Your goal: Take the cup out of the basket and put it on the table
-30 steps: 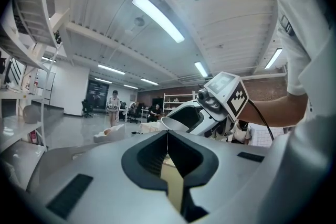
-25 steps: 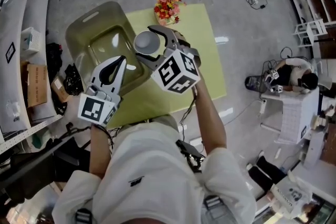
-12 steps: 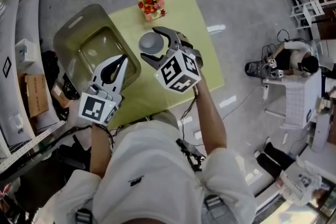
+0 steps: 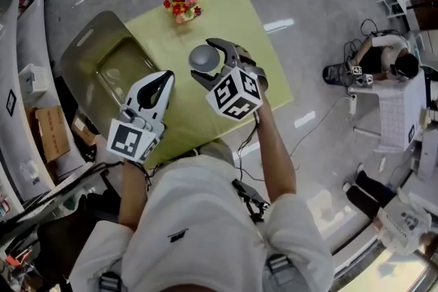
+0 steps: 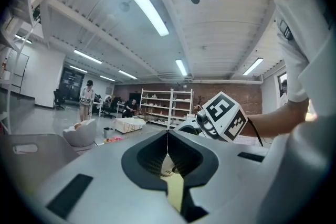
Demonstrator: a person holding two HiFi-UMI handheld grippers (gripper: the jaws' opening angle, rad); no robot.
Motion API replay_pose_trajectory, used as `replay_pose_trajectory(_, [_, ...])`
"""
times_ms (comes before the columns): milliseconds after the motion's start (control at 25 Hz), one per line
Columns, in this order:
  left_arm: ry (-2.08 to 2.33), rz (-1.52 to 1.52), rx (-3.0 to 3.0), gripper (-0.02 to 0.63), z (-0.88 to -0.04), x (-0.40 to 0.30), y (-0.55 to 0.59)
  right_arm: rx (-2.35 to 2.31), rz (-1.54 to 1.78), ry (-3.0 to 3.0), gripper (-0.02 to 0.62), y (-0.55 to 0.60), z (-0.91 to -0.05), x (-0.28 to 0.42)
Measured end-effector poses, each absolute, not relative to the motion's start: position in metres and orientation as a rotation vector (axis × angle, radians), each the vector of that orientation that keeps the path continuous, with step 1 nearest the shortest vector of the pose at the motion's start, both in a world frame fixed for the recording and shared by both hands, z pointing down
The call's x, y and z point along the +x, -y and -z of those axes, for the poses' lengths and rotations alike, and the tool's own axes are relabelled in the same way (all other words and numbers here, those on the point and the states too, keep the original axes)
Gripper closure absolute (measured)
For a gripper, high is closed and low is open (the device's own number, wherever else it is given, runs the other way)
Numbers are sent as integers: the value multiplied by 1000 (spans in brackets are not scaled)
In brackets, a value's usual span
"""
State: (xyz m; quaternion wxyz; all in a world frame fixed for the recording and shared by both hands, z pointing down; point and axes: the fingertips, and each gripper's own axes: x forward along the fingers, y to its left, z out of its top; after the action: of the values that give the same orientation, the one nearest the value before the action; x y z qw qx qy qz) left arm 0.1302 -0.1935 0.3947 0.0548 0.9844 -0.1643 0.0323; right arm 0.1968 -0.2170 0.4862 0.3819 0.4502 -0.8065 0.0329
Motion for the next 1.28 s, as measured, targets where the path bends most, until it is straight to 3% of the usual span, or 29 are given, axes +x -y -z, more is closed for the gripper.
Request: replay_pose_trajectory(1280, [5, -214, 2977, 595, -433, 254, 107, 1334, -455, 1928, 233, 127, -632, 289])
